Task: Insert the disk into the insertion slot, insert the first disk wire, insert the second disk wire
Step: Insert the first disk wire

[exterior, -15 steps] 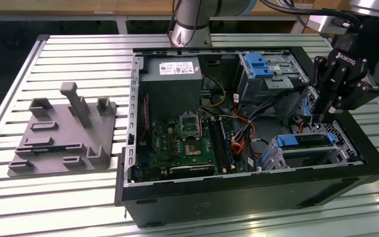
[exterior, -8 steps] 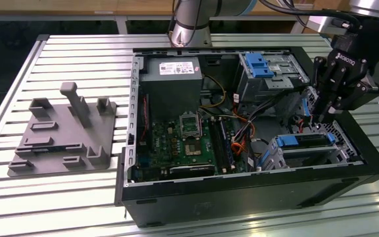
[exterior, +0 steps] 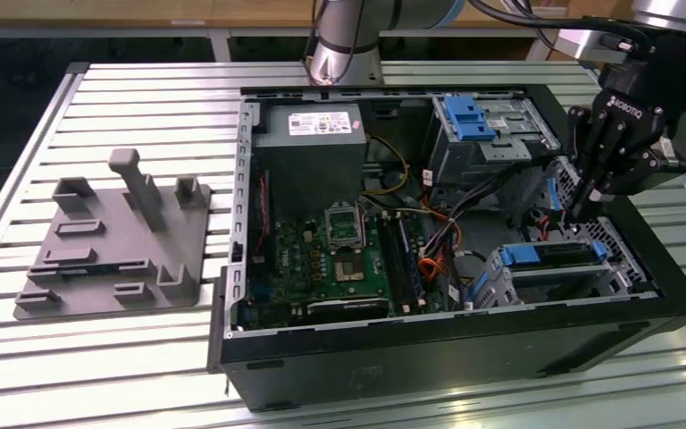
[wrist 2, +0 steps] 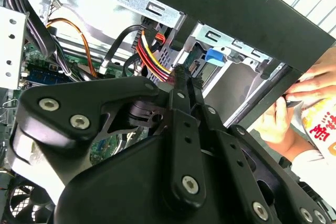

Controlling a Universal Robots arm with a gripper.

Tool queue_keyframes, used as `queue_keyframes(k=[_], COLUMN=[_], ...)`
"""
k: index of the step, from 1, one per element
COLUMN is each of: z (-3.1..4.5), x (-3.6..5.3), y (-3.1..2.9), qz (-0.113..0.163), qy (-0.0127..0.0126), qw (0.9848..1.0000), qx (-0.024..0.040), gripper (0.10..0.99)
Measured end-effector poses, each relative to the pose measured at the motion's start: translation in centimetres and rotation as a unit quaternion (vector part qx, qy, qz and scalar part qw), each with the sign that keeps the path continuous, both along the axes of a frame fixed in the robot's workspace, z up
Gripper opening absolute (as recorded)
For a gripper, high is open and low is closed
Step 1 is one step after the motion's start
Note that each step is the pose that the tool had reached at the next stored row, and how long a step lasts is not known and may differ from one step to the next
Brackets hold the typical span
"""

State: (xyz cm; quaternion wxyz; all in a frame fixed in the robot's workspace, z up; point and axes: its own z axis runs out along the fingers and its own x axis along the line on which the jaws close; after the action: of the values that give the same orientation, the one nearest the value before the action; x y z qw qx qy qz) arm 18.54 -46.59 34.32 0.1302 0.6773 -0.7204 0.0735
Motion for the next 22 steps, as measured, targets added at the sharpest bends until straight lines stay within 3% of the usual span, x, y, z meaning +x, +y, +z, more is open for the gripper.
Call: queue_keyframes(k=[7, 9, 16, 22], z=[-0.01, -0.01, -0.01, -0.01], x=[-0.01, -0.03, -0.09, -0.22], y=[-0.03, -0.24, -1.31, -1.9], qz=[0.0, 0.0, 0.0, 0.0], qy=[0.0, -0.0005, -0.0035, -0.0105], qw=[1.0, 1.0, 0.9998, 0.9988], qx=[0.0002, 0.0031, 0.0202, 0.0477], gripper=[0.165, 0.165, 0.165, 0.165])
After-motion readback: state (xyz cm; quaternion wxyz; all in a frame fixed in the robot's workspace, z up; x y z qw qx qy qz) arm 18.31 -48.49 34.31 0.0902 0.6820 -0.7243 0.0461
